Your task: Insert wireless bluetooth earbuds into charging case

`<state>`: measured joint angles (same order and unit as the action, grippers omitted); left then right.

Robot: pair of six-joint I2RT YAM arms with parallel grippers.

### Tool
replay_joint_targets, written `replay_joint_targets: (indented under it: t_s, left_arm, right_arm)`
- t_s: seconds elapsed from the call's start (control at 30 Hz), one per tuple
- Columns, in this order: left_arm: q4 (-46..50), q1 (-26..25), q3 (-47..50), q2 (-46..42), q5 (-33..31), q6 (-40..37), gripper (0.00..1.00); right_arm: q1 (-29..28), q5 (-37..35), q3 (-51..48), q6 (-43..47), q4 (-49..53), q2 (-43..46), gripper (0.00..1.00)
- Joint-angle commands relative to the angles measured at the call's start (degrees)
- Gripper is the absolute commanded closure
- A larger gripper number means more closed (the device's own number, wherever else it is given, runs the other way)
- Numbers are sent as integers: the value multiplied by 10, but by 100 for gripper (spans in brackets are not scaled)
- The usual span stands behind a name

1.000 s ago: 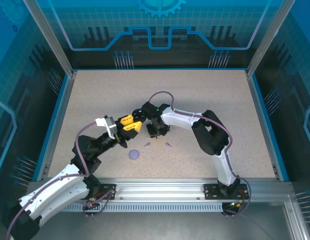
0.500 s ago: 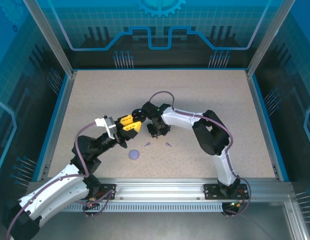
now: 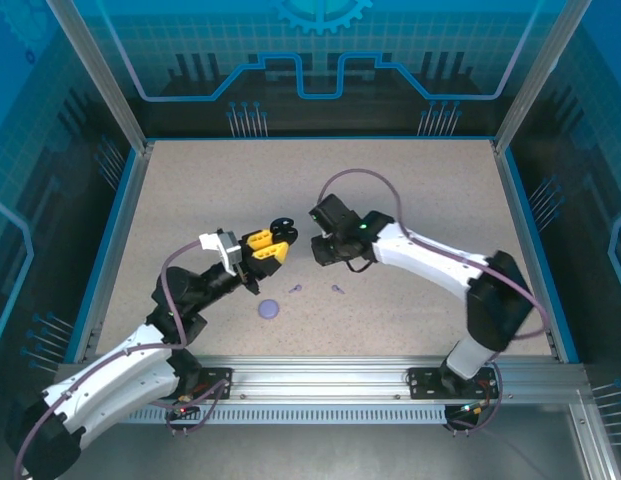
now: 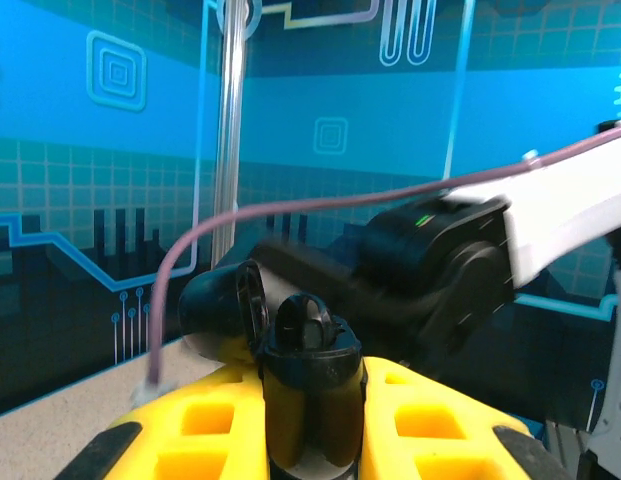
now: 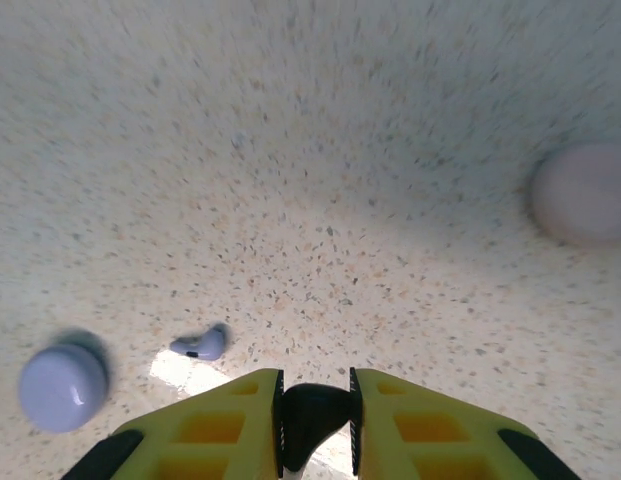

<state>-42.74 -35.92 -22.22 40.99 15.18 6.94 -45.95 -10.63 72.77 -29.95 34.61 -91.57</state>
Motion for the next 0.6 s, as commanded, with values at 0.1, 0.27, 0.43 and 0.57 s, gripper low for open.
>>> replay_joint_targets:
  t_s: [0.1,0.27,0.43,0.57]
  left_arm:
    - [-58,-5,8,43,-5,3,97]
    - [-81,-5,3,84,0,3,97]
    - [-106,-5,-7,127,11,3,97]
    - [-124,-5,-15,153,16,7,97]
  right_arm:
    - [3,-41,-43,32,-48,149,77]
    - [1,-27,-48,53,-79,238,78]
    - [-10,-19,-40,65,-113,288,78]
    - [-31,-12,-36,79,-152,302,79]
